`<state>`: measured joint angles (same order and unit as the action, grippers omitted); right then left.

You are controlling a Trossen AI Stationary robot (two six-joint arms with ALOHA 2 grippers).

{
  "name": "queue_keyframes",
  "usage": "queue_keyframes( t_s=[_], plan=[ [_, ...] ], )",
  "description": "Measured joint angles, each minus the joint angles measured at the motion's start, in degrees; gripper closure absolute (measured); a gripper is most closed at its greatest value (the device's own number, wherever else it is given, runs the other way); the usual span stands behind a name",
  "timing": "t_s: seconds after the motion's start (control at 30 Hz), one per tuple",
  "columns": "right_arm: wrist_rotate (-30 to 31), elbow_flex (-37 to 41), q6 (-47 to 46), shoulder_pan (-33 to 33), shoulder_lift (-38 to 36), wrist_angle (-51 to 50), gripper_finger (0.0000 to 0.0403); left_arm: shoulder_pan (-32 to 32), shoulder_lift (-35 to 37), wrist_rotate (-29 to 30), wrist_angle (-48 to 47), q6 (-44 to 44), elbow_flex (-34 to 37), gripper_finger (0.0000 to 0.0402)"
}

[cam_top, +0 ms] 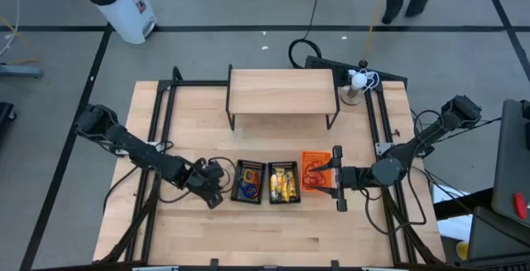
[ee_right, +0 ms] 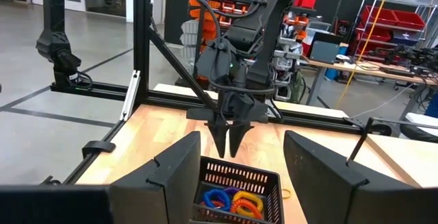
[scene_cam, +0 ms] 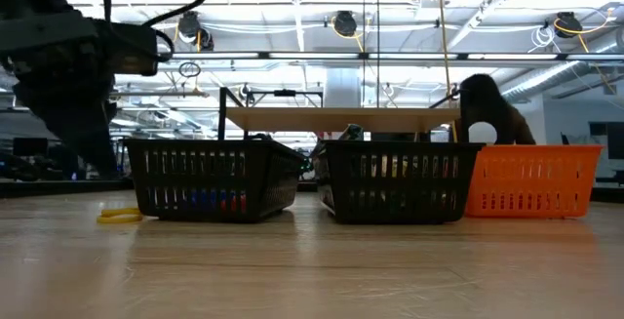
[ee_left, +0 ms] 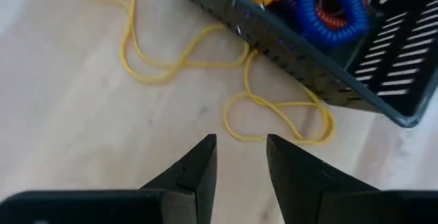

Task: Pick & Place Office Desk Supplies
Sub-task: Put the bottom yellow rubber band into the orange basket

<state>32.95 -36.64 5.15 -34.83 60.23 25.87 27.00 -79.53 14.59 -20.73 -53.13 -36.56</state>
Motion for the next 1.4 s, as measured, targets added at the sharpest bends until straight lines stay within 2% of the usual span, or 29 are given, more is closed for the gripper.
queue_keyframes(
  t_s=[0.2,0.53,0.73,1.0,1.1,1.2,1.23,1.4],
  plan=[
    [-0.02,0.0,-0.02,0.0,0.0,-0.77,0.0204,1.02,-3.04,5.03,0.21,9.59,0.0,0.0275],
    [-0.04,0.0,0.0,-0.11,0.02,-1.93,0.0204,6.15,-11.45,11.99,9.09,19.12,0.02,0.0275],
    [-0.06,0.0,-0.24,-0.11,0.02,-1.73,0.0204,8.87,-13.78,15.64,13.19,19.41,1.49,0.0275],
    [-0.04,0.0,-3.41,-0.11,0.02,-0.83,0.0204,9.51,-13.88,15.25,32.68,14.14,12.75,0.0278],
    [-0.04,0.0,-3.52,-0.11,0.02,-0.39,0.0204,9.51,-13.88,15.24,37.76,12.02,15.92,0.0311],
    [-0.04,0.0,-3.87,-0.11,0.02,-0.4,0.0204,9.45,-13.88,15.66,39.25,10.37,17.14,0.0378],
    [-0.04,0.0,-3.87,-0.11,0.02,-0.39,0.0204,9.47,-13.9,15.9,39.25,9.88,17.14,0.0388],
    [-0.04,0.0,-3.87,-0.11,0.02,-0.4,0.0204,9.51,-14.13,17.31,41.02,10.64,17.3,0.0399]
  ],
)
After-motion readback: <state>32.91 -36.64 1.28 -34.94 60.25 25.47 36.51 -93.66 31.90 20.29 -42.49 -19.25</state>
